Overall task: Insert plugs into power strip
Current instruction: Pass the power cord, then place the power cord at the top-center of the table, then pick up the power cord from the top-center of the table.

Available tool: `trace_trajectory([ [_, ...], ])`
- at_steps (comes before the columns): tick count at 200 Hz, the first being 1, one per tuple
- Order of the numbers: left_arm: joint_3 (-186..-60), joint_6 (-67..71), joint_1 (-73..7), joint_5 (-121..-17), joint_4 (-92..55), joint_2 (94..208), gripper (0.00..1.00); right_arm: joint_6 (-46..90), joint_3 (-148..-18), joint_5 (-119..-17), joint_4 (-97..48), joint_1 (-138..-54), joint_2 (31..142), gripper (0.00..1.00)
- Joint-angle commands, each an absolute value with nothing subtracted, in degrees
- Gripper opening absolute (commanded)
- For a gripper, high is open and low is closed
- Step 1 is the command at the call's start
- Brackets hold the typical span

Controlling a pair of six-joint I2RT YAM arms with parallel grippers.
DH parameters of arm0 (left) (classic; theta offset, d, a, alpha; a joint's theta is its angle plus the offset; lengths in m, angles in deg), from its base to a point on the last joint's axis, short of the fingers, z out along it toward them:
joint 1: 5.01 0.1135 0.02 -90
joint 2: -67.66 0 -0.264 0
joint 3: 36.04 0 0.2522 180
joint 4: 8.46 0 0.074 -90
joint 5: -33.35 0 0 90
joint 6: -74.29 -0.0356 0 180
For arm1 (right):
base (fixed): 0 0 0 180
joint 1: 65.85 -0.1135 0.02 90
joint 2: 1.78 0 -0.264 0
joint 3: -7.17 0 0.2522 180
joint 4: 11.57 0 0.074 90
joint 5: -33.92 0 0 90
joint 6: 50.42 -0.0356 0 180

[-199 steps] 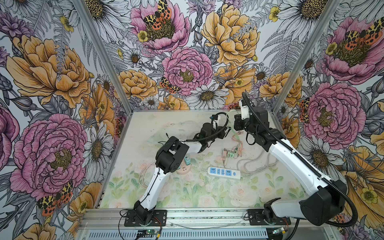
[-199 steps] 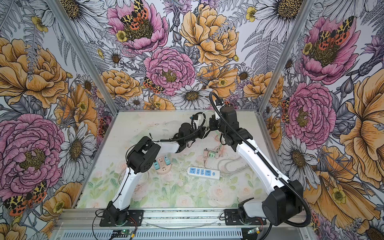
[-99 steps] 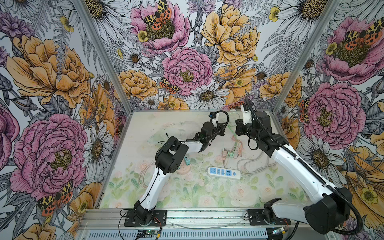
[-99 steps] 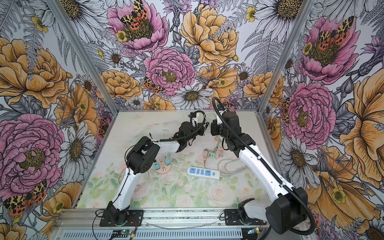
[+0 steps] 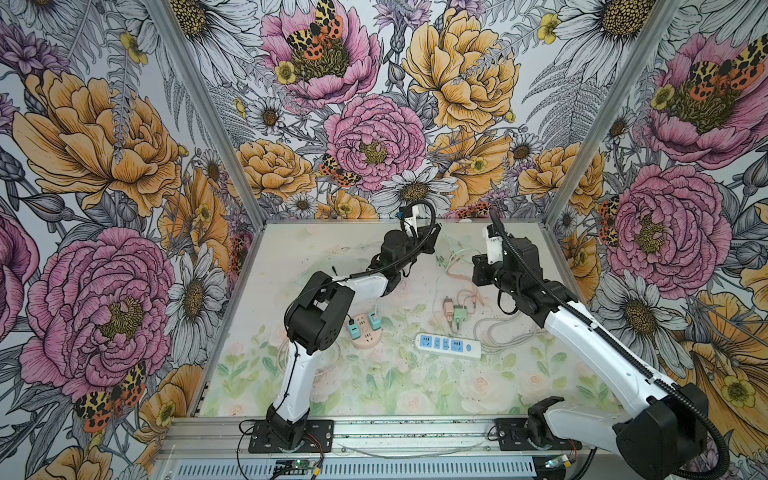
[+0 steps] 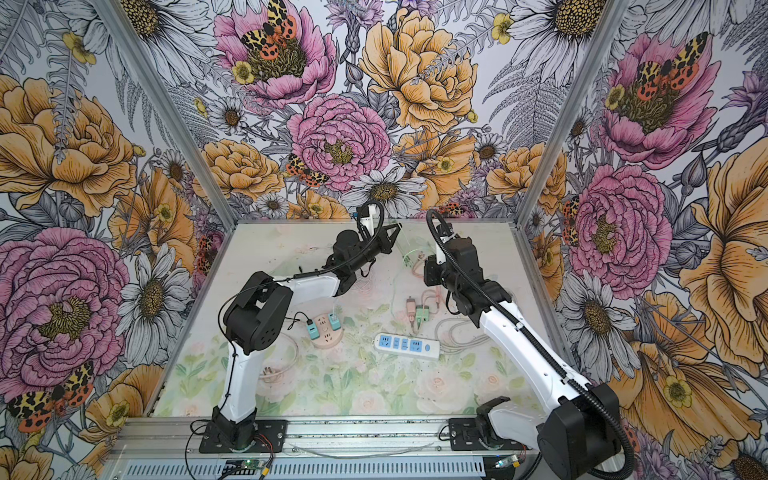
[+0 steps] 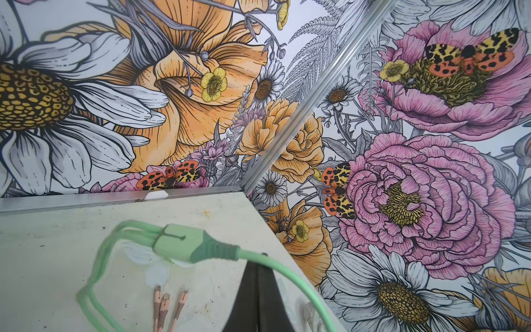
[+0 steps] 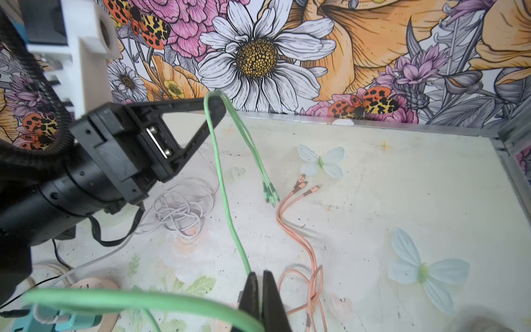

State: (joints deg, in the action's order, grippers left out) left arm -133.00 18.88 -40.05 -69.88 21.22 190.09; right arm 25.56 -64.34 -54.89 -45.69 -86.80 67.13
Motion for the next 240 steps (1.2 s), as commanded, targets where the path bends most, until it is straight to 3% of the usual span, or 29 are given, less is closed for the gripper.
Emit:
trace_trajectory([
  [1, -133.42, 17.74, -39.97, -74.02, 19.09, 187.88, 0.05, 24.09, -62.73, -55.00, -45.07, -86.98, 66.34, 0.00],
  [240, -129.45, 18.78, -38.15, -74.35, 16.88, 193.50, 0.04, 22.73, -57.77, -54.85, -42.63, -86.59, 74.25, 0.00],
])
